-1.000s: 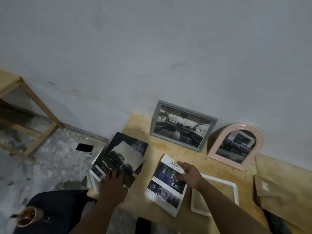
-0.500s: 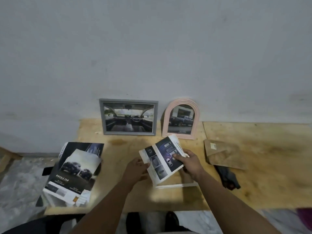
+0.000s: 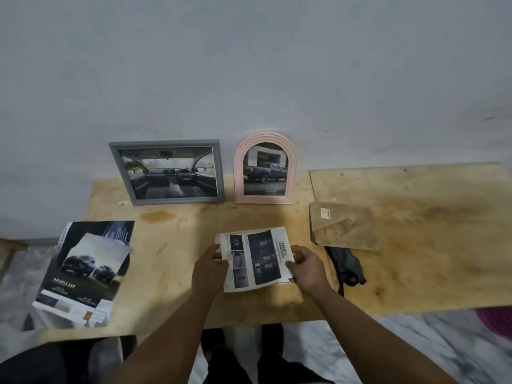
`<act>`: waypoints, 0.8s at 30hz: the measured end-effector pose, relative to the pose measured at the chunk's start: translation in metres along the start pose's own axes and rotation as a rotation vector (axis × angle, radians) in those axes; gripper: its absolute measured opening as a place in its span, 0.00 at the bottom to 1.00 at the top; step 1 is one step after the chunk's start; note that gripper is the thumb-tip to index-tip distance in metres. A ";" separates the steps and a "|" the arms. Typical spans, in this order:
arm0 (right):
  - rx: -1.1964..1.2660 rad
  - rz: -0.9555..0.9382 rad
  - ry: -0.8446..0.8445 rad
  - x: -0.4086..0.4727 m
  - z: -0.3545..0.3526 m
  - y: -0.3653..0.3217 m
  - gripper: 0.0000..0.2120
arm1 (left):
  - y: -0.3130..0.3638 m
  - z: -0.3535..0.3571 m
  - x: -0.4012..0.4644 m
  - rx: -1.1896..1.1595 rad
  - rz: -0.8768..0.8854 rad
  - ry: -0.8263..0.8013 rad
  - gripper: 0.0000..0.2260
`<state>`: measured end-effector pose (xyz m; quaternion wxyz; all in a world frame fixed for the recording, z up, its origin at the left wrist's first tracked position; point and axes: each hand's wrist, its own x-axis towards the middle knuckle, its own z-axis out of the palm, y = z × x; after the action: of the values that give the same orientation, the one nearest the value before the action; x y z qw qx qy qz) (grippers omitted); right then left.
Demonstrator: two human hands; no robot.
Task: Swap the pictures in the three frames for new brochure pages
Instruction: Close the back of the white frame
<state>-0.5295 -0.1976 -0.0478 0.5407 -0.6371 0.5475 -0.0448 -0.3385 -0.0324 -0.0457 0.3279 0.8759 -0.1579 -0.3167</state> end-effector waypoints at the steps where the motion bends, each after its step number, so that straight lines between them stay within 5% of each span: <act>1: -0.014 -0.002 0.001 0.002 0.001 0.003 0.14 | -0.002 0.003 0.000 0.027 0.007 -0.003 0.19; 8: -0.279 -0.102 0.017 0.009 0.009 0.016 0.23 | -0.019 0.007 -0.001 0.404 0.130 0.022 0.28; 24: -0.730 -0.202 -0.120 0.013 0.011 0.027 0.27 | -0.044 0.001 -0.002 0.631 0.241 -0.226 0.39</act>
<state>-0.5350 -0.1951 -0.0790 0.3021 -0.8400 0.4292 0.1376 -0.3375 0.0004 -0.0758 0.0566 0.8685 -0.3854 -0.3064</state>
